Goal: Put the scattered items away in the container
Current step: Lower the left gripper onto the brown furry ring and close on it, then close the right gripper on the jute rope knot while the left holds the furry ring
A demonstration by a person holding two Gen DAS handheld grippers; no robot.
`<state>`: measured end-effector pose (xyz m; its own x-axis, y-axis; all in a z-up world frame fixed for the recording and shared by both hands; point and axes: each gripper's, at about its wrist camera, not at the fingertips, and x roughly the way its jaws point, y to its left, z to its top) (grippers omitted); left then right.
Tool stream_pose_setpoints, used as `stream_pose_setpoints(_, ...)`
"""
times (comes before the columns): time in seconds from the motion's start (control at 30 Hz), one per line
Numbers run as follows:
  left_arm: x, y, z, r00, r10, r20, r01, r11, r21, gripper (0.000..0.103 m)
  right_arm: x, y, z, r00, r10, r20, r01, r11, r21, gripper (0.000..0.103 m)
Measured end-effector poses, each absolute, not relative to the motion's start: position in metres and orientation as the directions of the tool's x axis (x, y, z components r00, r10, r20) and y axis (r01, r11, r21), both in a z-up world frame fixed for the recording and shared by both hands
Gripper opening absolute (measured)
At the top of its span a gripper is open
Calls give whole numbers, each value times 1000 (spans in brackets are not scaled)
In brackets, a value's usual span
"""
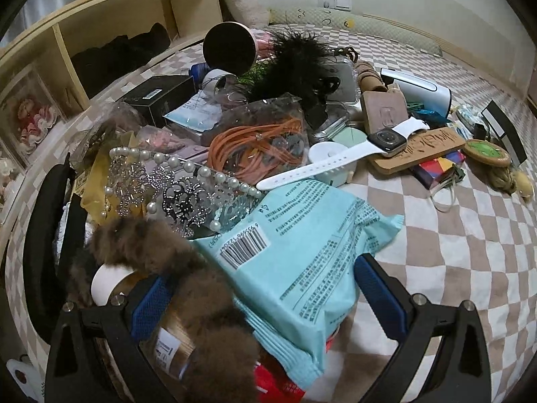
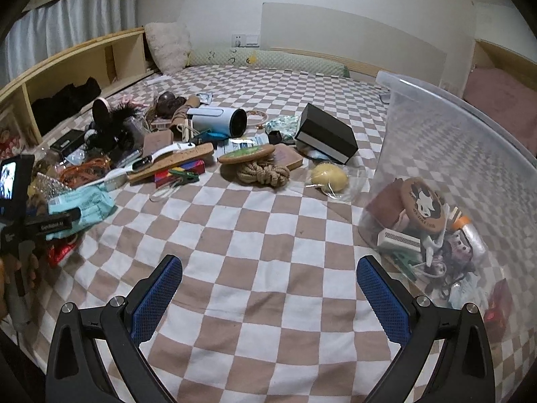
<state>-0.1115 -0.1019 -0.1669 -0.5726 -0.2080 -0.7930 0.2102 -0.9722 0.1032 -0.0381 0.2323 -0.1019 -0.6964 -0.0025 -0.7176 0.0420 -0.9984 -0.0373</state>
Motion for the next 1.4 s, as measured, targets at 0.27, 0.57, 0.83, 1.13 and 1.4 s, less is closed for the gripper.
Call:
stream_pose_setpoints(0.27, -116, -103, -167, -575, -213, -790, 206, -972, 112, 100, -39, 235, -112, -677, -2, -736, 33, -999, -28, 103)
stream_pose_setpoints(0.57, -110, -100, -163, -574, -219, -789, 199, -972, 124, 90, -54, 234, -118, -665, -44, -746, 43, -999, 21, 103)
stream_pose_setpoints(0.83, -99, -100, -151, -587, -240, -773, 164, -971, 177, 61, -90, 254, -124, -665, -61, -744, -26, -994, 105, 103)
stream_pose_setpoints(1.13, -94, -105, -142, -595, -210, -776, 129, -978, 166, 31, -126, 311, -148, -655, -156, -739, -201, -907, 370, 103)
stream_pose_setpoints(1.4, -89, -106, -134, -611, -185, -770, 115, -983, 145, 16, -158, 294, -156, -650, -136, -748, -225, -905, 360, 103)
